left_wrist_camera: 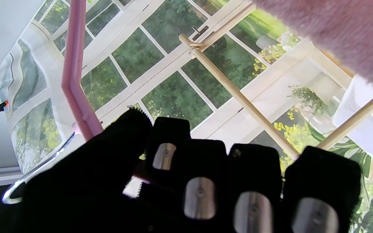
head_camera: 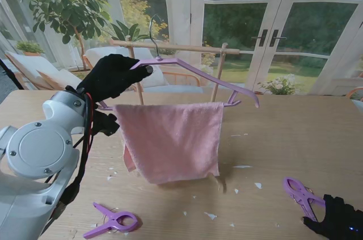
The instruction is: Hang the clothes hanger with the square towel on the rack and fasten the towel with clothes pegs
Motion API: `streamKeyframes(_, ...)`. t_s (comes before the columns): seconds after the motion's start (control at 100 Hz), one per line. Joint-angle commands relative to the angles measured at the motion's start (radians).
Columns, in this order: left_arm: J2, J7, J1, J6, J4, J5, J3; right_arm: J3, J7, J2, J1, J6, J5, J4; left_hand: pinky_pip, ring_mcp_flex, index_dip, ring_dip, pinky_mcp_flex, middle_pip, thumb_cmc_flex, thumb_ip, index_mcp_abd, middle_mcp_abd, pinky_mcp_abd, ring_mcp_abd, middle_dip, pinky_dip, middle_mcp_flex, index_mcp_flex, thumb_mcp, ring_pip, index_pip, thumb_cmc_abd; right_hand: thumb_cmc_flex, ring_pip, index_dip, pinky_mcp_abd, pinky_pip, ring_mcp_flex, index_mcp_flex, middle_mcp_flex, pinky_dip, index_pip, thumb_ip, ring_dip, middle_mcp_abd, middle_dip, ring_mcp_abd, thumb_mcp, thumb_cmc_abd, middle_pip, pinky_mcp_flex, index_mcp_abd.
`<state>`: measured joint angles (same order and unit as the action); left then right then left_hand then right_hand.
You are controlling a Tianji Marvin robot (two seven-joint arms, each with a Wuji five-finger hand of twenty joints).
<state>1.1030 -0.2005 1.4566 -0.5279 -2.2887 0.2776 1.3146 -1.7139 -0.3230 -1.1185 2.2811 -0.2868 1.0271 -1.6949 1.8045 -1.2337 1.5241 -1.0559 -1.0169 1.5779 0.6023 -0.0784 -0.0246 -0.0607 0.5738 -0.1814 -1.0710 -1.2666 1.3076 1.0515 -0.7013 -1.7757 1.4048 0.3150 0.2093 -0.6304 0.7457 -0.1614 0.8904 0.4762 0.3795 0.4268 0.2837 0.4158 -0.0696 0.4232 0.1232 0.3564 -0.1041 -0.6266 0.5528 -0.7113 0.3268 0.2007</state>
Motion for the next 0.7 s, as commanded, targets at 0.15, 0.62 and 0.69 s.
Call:
streamKeyframes(0.15,0.003,-0.011,0.007,-0.004,-0.010,-0.005,0.012,0.005,-0.025,-0.013,-0.008,0.036,-0.008,0.045,0.290,-0.031,0.046,-0.004,-0.040,0.090,-0.006,0.035,-0.046,0.136,-0.020,0.092,-0.009,-0.015,0.027,0.071,0.017,-0.134,0.028,-0.037,0.264,-0.140,0.004,0.047,0.236,0.256,0.167,0.237,0.353,0.173,0.046,0.055,-0.007,0.036,-0.027,-0.293,0.121,-0.071,0.203,-0.055)
streamKeyframes(0.62,0.002,-0.010,0.002,-0.004,0.003,0.018,0.007,-0.058,-0.136,-0.034,0.083,0.155,0.007,-0.128,0.290,-0.031,0.046,-0.004,-0.039,0.089,-0.007,0.034,-0.046,0.137,-0.020,0.090,-0.009,-0.015,0.028,0.071,0.015,-0.134,0.028,-0.041,0.480,-0.198,-0.230,0.052,0.337,0.565,0.308,0.584,0.325,0.554,-0.076,0.100,-0.037,0.009,0.003,-0.500,0.185,-0.067,0.448,-0.175)
streamKeyframes(0.69,0.003,-0.004,-0.002,-0.007,0.011,0.035,-0.001,-0.071,-0.143,-0.037,0.117,0.179,0.018,-0.184,0.290,-0.031,0.046,-0.004,-0.039,0.089,-0.005,0.033,-0.046,0.137,-0.019,0.089,-0.009,-0.014,0.028,0.068,0.017,-0.134,0.027,-0.046,0.479,-0.201,-0.230,0.050,0.338,0.565,0.310,0.583,0.327,0.554,-0.076,0.103,-0.036,0.012,0.001,-0.495,0.185,-0.067,0.448,-0.175)
